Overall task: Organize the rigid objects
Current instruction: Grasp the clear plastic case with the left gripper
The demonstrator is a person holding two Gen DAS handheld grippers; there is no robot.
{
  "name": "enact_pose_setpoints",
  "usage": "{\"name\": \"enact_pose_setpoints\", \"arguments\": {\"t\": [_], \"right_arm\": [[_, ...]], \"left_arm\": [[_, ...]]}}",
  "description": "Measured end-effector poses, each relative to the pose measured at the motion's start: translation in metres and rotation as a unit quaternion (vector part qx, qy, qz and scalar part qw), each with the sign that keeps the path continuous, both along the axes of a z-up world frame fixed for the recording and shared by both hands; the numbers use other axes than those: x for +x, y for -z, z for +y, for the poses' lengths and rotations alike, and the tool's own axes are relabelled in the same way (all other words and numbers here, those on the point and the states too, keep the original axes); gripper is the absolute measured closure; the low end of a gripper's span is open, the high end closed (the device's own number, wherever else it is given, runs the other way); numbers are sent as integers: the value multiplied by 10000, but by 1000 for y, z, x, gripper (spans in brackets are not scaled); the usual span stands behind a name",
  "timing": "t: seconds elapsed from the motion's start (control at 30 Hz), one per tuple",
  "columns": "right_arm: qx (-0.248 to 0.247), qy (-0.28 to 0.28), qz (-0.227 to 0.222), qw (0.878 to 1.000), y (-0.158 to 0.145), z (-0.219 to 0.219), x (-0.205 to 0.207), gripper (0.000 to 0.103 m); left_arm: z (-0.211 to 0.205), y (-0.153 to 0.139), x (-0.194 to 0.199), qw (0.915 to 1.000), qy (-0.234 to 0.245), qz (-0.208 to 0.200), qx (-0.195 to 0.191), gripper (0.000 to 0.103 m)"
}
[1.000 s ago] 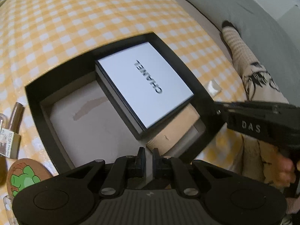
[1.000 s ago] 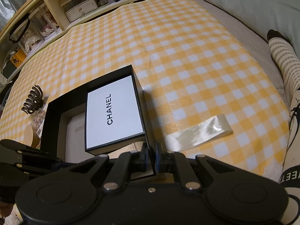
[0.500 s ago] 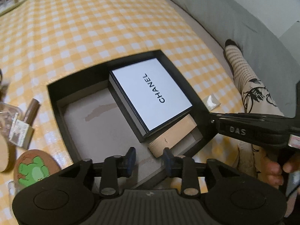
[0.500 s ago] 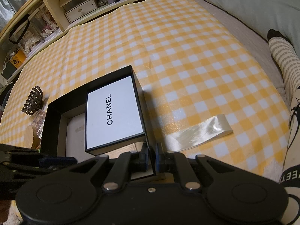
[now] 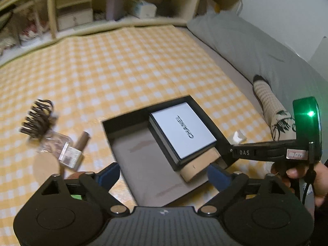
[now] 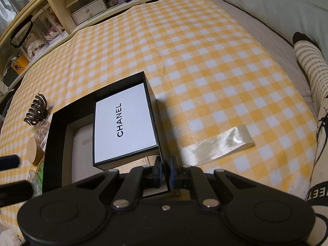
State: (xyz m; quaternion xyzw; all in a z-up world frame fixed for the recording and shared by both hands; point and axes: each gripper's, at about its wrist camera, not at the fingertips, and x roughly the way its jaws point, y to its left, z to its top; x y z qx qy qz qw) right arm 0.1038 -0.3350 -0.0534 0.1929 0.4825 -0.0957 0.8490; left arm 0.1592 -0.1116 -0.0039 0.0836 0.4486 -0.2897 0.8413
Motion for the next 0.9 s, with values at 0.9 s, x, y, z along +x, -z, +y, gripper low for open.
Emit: {"name": "enact_pose_setpoints", "arguments": {"t": [0.9], "right_arm": [[-336, -141, -58, 9993, 1, 4, 6, 96]], "left_arm": [[131, 45, 41, 9791, -1914, -162, 663, 0]]}}
